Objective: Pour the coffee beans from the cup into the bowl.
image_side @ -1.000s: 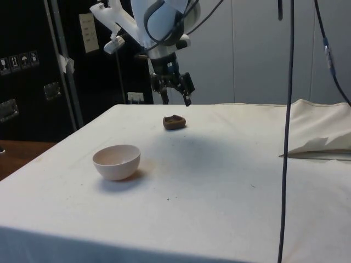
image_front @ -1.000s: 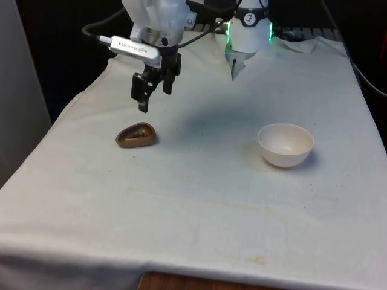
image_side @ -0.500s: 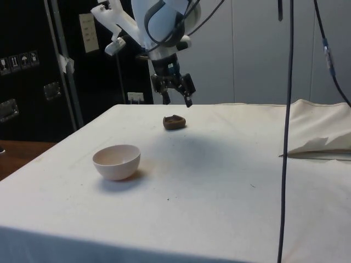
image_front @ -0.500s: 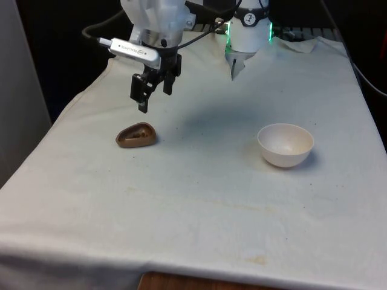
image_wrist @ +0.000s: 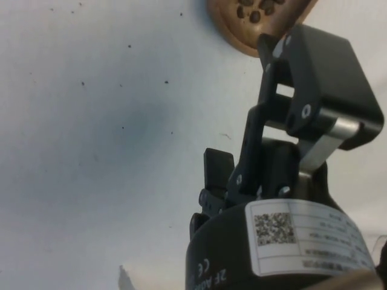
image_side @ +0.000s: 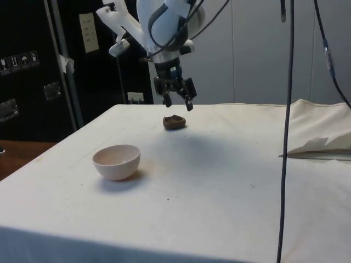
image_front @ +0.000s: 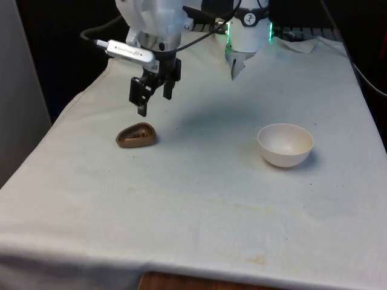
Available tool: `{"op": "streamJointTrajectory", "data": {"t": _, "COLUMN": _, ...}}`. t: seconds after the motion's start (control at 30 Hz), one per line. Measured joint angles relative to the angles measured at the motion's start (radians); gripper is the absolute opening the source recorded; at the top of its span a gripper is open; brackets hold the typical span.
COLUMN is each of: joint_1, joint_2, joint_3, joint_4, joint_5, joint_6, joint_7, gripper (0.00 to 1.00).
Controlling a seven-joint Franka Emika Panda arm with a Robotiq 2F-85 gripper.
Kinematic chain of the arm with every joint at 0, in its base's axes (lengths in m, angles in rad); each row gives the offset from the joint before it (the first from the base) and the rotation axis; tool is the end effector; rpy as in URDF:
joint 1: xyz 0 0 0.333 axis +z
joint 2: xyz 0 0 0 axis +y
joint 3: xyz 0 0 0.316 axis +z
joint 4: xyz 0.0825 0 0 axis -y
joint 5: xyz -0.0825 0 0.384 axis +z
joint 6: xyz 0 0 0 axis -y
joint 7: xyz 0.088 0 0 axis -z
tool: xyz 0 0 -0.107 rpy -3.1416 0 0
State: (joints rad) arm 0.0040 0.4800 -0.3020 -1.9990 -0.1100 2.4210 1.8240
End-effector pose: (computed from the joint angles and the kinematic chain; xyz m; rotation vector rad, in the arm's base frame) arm 0.5789 -0.1737 0.2237 1.5876 -2.4944 0.1700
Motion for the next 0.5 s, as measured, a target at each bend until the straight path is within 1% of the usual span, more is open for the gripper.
{"op": "streamJointTrajectory", "data": {"t": 0.13, "joint_1": 0.001, "joint_2": 0.007, "joint_3": 0.001, "joint_4": 0.003, "joint_5": 0.018, "joint_6": 0.009, "joint_7": 0.002, "gripper": 1.00}}
{"op": "streamJointTrajectory", "data": {"t": 0.27, "joint_1": 0.001, "joint_2": 0.018, "joint_3": 0.002, "joint_4": 0.011, "joint_5": 0.051, "joint_6": 0.014, "joint_7": 0.003, "gripper": 1.00}}
{"op": "streamJointTrajectory", "data": {"t": 0.5, "joint_1": 0.000, "joint_2": 0.028, "joint_3": 0.001, "joint_4": 0.011, "joint_5": 0.079, "joint_6": 0.025, "joint_7": 0.003, "gripper": 1.00}}
